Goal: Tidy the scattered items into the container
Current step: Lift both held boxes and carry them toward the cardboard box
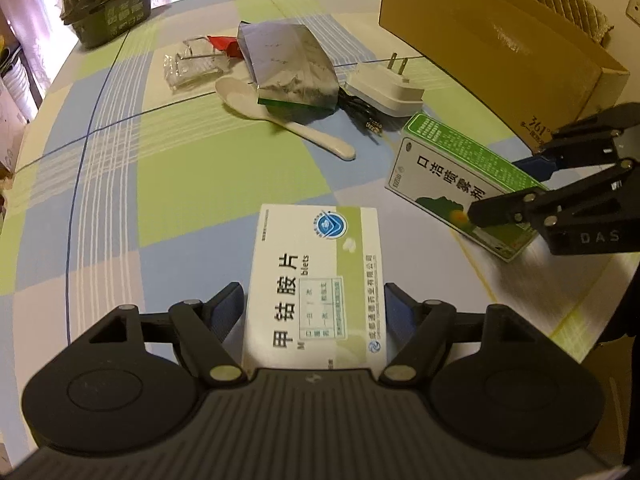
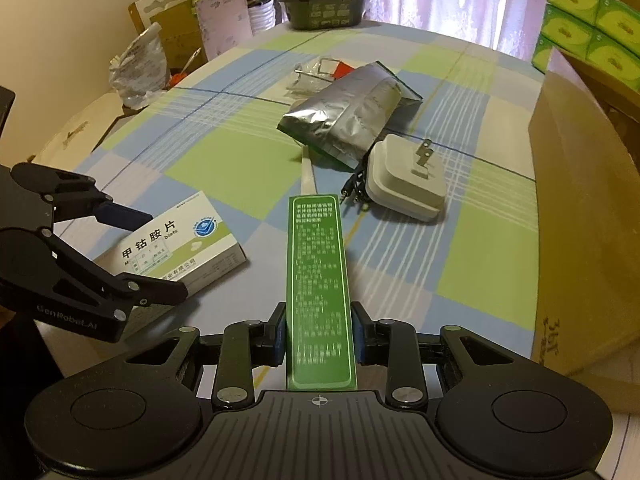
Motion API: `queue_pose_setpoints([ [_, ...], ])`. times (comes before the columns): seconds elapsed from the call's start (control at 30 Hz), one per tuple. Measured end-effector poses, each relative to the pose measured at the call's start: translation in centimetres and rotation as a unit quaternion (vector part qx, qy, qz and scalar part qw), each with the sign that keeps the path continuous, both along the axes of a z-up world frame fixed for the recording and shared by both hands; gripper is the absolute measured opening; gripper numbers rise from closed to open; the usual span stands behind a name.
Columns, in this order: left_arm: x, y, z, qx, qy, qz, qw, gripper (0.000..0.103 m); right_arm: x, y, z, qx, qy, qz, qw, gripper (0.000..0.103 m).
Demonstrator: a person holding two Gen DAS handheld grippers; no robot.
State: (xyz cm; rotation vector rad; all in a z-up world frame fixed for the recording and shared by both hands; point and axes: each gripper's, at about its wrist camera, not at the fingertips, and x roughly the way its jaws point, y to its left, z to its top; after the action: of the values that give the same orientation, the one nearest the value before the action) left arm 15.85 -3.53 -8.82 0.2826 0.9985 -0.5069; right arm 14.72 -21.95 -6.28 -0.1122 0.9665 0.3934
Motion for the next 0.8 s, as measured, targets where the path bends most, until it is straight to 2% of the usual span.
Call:
queue_pose_setpoints([
  [0.33,0.2,-0.3,-0.5,0.012,0.004,-0.002,0.9999,0.067,1.8,0.9,-0.8,-0.010,0.011,0.003,1.000,0.033],
  [0.8,-3.6,-1.2,1.5,-0.001,-0.008,0.001,1.0000,0.067,-2.7,-1.3,1.9,0.009,-0.020,-0.047,0.999,0.033],
])
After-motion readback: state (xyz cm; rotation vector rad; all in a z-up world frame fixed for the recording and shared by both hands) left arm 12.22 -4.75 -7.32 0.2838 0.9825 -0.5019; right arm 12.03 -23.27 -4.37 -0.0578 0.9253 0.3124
